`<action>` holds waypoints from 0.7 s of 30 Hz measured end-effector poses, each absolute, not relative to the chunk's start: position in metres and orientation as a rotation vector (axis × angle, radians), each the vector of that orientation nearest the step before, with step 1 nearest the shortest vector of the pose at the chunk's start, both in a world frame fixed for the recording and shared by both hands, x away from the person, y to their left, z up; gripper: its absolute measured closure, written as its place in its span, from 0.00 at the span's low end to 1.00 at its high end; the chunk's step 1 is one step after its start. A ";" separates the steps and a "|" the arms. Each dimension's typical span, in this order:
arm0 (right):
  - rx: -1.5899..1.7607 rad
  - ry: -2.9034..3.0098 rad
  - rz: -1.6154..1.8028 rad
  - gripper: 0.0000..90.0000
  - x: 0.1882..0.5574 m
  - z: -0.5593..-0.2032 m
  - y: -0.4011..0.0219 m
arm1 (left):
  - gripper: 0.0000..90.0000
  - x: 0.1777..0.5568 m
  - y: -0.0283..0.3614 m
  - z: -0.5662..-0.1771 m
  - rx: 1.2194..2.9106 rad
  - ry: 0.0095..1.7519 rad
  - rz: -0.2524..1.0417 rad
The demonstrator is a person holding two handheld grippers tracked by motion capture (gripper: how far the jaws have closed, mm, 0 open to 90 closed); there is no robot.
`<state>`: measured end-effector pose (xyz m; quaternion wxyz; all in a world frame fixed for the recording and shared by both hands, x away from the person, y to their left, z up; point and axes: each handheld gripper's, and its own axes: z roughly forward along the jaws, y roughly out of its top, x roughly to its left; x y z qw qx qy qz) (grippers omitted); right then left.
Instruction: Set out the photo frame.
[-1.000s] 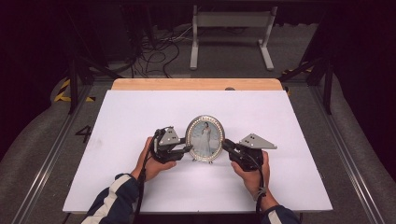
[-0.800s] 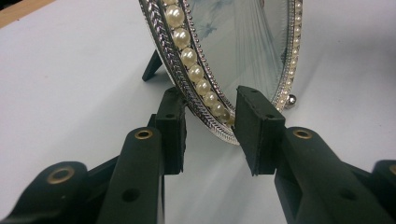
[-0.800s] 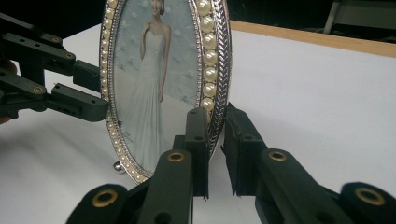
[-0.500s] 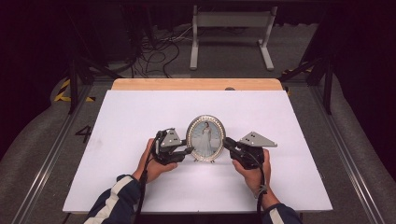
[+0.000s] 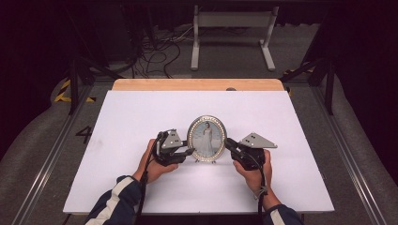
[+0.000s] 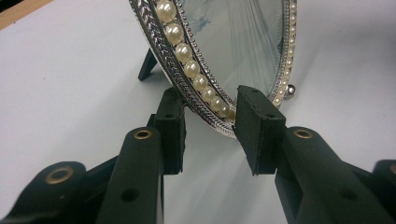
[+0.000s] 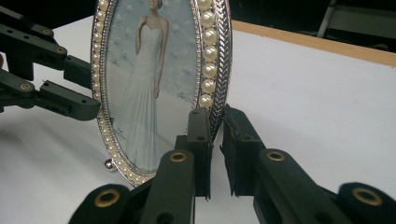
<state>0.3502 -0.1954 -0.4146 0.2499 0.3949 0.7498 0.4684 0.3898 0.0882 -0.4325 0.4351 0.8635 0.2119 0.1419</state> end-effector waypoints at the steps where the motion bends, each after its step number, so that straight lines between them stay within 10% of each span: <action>1: 1.075 2.041 1.275 0.91 0.350 -0.415 -0.195 | 0.71 0.390 0.088 -0.433 2.148 0.525 0.353; 21: 1.077 2.042 1.275 0.88 0.352 -0.417 -0.197 | 0.72 0.393 0.087 -0.436 2.153 0.528 0.354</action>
